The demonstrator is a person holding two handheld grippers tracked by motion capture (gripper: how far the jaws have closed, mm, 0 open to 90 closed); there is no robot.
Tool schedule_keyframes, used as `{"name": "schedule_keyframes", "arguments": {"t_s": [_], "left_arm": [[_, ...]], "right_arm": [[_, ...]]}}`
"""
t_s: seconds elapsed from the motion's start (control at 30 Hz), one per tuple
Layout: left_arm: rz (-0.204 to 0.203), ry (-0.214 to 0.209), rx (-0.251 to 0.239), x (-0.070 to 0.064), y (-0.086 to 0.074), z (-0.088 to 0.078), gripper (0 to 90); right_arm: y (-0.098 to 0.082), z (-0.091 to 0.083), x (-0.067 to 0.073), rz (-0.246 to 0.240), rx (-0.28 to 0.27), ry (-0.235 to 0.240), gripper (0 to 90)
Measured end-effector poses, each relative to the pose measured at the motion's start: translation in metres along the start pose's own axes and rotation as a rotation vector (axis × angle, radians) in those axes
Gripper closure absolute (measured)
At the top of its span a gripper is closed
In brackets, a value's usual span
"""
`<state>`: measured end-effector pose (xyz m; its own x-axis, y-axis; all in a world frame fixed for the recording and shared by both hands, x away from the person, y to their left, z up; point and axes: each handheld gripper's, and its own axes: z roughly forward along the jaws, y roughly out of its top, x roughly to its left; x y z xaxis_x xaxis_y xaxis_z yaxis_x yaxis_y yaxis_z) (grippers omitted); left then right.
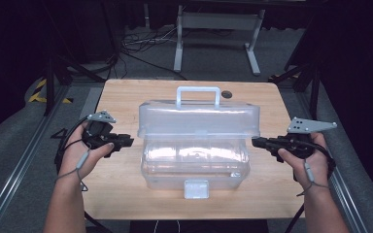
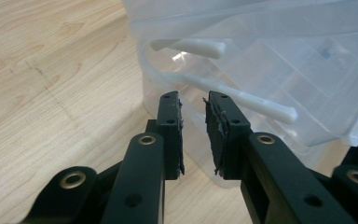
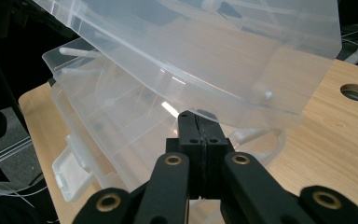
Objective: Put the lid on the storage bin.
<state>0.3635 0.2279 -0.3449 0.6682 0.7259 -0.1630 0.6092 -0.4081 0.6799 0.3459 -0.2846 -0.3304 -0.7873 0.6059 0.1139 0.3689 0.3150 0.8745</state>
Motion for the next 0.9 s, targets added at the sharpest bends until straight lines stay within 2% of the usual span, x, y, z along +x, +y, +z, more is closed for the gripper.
{"name": "schedule_keyframes", "arguments": {"t_s": [0.1, 0.27, 0.3, 0.47, 0.7, 0.9], "left_arm": [[-0.007, 0.031, 0.008, 0.005, -0.001, 0.001, 74.2], [-0.024, 0.055, 0.005, 0.012, -0.004, 0.004, 72.0], [-0.04, 0.057, 0.005, 0.013, -0.005, 0.005, 72.0], [-0.059, 0.087, 0.001, 0.02, -0.008, 0.008, 68.9], [-0.089, 0.096, 0.005, 0.027, -0.013, 0.014, 66.9], [-0.091, 0.11, 0.018, 0.032, -0.017, 0.019, 64.3]], "right_arm": [[-0.001, 0.0, 0.001, 0.003, 0.006, -0.002, 90.0], [-0.002, -0.001, 0.001, 0.008, 0.016, -0.002, 90.0], [-0.002, -0.001, 0.001, 0.009, 0.021, -0.009, 90.0], [-0.003, -0.003, 0.0, 0.013, 0.033, -0.027, 90.0], [-0.004, -0.002, -0.001, 0.019, 0.063, -0.036, 90.0], [-0.005, -0.001, 0.0, 0.018, 0.098, -0.039, 90.0]]}}
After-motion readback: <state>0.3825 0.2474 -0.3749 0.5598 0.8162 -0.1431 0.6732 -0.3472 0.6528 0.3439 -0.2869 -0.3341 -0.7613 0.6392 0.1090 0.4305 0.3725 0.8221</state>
